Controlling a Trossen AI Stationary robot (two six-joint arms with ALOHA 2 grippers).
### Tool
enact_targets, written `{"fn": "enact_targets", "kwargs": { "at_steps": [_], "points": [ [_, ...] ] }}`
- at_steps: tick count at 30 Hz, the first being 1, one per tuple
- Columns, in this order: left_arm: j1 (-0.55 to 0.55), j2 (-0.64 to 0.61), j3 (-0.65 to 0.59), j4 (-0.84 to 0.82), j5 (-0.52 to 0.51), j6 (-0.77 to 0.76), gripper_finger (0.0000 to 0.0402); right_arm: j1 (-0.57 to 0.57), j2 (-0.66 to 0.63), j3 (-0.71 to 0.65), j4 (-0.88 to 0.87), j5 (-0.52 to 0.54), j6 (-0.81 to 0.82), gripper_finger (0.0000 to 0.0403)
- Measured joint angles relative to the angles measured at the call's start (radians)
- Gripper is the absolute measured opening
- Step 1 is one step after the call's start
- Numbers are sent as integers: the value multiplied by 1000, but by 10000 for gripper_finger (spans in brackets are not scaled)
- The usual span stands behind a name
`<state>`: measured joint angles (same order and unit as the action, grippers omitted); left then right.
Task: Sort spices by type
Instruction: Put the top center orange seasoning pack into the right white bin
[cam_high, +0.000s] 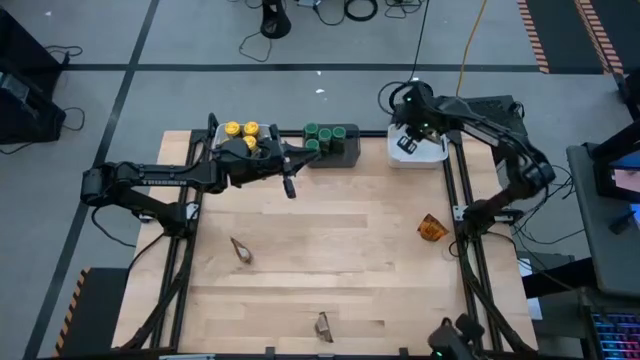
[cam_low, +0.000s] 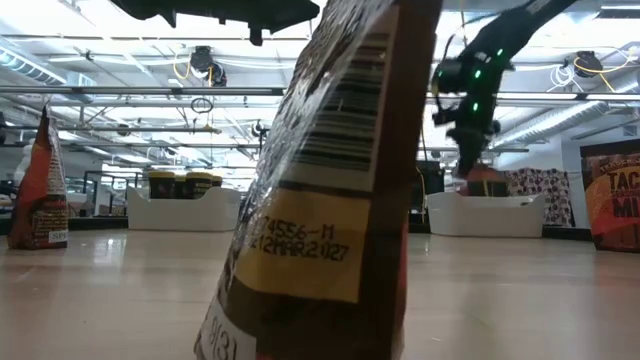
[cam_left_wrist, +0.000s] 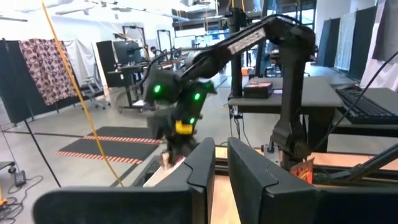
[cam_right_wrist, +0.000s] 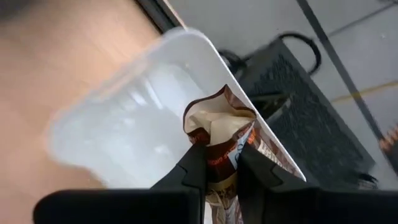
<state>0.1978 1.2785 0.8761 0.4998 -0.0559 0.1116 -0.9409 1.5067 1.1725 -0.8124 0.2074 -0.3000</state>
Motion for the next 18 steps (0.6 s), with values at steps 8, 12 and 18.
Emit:
{"fn": "enact_targets", "kwargs": {
  "at_steps": [8,12,18],
  "points": [
    [-10,37,0,88,22,-1,50,0,-231,0,49,-422,21,42],
    [-10,95,0,215,122,-2,50,0,-329,0,130,-786,55,42],
    [-2,186,0,410,214,-57,50,13,-420,0,266,-1338,105,42]
  ]
}}
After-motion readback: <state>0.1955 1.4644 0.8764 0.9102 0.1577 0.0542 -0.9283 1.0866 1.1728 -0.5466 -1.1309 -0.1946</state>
